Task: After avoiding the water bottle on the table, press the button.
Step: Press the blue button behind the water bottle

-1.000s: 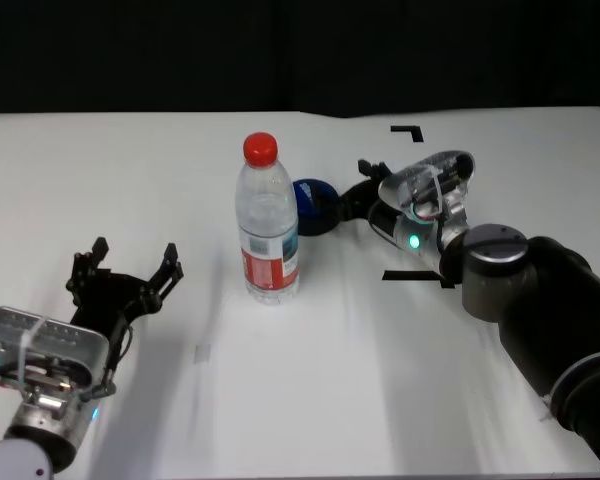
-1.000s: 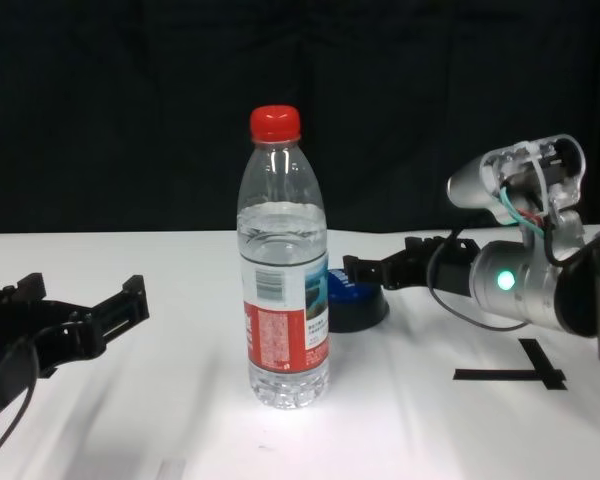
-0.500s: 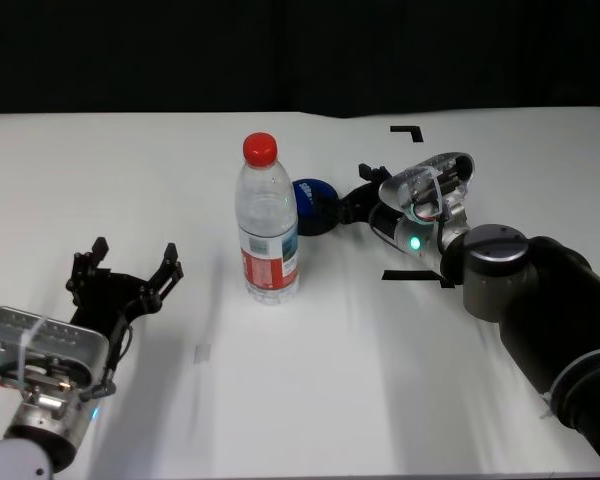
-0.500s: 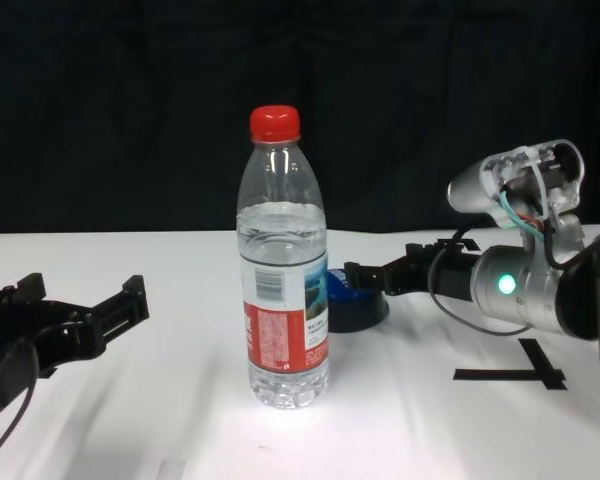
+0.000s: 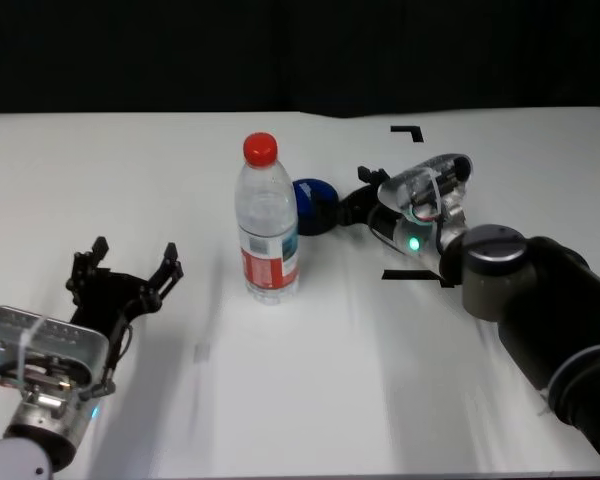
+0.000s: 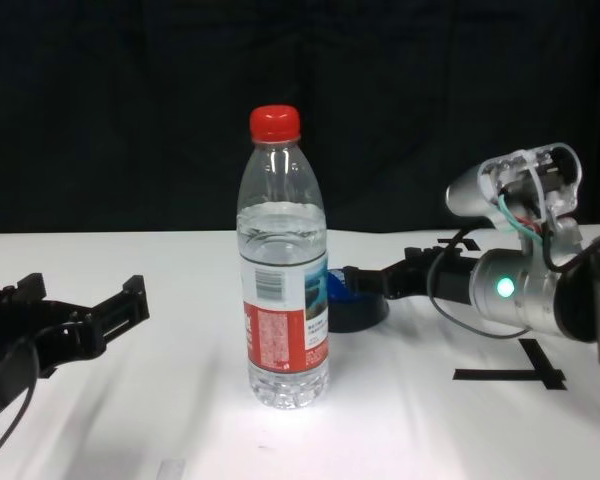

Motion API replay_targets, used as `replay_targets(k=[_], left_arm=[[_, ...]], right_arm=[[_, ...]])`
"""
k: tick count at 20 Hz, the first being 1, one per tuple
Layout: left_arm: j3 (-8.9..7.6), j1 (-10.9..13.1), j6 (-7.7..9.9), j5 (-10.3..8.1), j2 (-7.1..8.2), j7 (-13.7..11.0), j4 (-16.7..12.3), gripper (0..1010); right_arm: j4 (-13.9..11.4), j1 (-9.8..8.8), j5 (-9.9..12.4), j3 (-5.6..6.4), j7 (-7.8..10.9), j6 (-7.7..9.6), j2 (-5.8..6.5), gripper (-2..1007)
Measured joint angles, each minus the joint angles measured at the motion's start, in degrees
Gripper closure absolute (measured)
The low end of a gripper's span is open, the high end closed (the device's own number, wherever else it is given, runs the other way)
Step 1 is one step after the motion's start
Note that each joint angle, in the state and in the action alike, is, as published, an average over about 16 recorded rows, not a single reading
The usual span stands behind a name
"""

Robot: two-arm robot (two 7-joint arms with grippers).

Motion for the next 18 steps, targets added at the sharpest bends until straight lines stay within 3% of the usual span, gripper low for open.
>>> replay_targets(k=[18], left_arm=[[0.00,0.0,0.00,0.00,0.00,0.0,0.0,7]], right_arm=[[1.3,0.84,-1.0,-0.10,-0.37,0.00,-0.25,2]])
